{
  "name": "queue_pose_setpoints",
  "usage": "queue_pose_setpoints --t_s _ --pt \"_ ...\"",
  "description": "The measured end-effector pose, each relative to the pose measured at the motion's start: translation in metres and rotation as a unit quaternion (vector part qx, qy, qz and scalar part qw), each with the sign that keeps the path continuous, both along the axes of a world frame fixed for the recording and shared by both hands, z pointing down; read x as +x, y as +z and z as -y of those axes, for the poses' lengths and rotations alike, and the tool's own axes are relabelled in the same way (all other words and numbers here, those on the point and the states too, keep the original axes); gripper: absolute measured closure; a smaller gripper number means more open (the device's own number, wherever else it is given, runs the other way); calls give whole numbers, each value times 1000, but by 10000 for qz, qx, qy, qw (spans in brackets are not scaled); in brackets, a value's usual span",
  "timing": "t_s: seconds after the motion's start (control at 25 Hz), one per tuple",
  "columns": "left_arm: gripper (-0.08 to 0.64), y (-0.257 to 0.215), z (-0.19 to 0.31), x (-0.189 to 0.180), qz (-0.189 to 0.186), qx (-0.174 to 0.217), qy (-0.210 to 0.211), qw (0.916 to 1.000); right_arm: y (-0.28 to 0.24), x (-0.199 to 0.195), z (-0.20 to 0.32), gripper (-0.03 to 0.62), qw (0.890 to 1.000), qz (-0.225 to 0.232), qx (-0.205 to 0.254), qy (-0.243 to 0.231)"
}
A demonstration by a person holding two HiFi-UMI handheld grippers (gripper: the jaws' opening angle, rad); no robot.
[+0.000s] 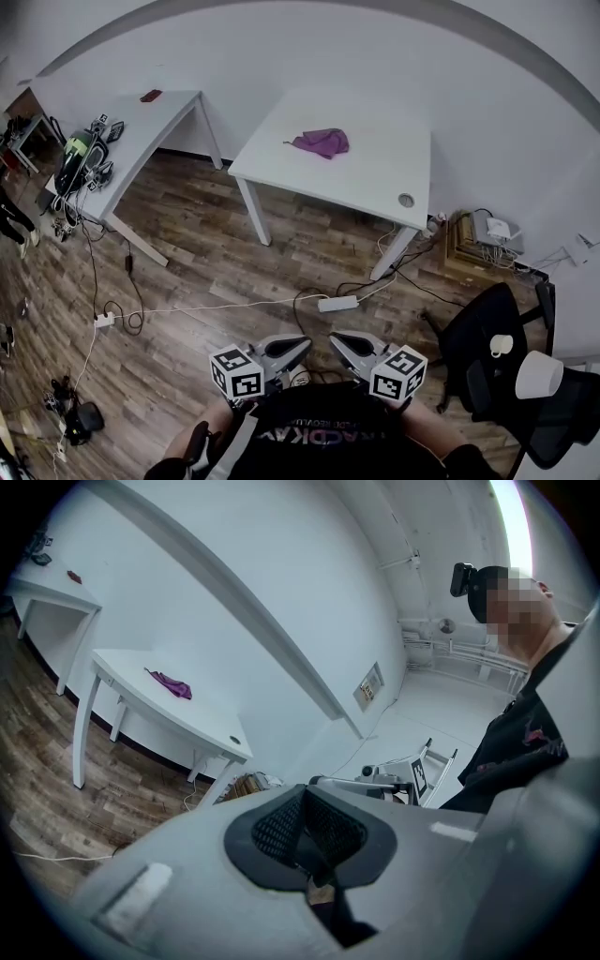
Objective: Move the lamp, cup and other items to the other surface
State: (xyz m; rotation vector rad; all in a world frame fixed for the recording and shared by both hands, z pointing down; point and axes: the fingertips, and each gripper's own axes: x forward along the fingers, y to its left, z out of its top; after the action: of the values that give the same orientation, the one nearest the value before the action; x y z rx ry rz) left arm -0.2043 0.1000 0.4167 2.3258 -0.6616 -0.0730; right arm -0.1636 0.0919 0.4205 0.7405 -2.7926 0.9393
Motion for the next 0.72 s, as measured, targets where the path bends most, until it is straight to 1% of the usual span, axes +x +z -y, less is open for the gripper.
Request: queue_pose_setpoints --t_s 0.2,0.56,0.72 --pt "557 -1 1 -1 3 36 16 10000 -1 -3 -1 588 10000 -6 40 -4" --pt "557 -1 1 6 -14 8 112 9999 -2 10 -1 588 9998 47 -4 196" --pt "557 -3 8 6 56 42 72 9999 -5 14 7 588 9997 22 7 228"
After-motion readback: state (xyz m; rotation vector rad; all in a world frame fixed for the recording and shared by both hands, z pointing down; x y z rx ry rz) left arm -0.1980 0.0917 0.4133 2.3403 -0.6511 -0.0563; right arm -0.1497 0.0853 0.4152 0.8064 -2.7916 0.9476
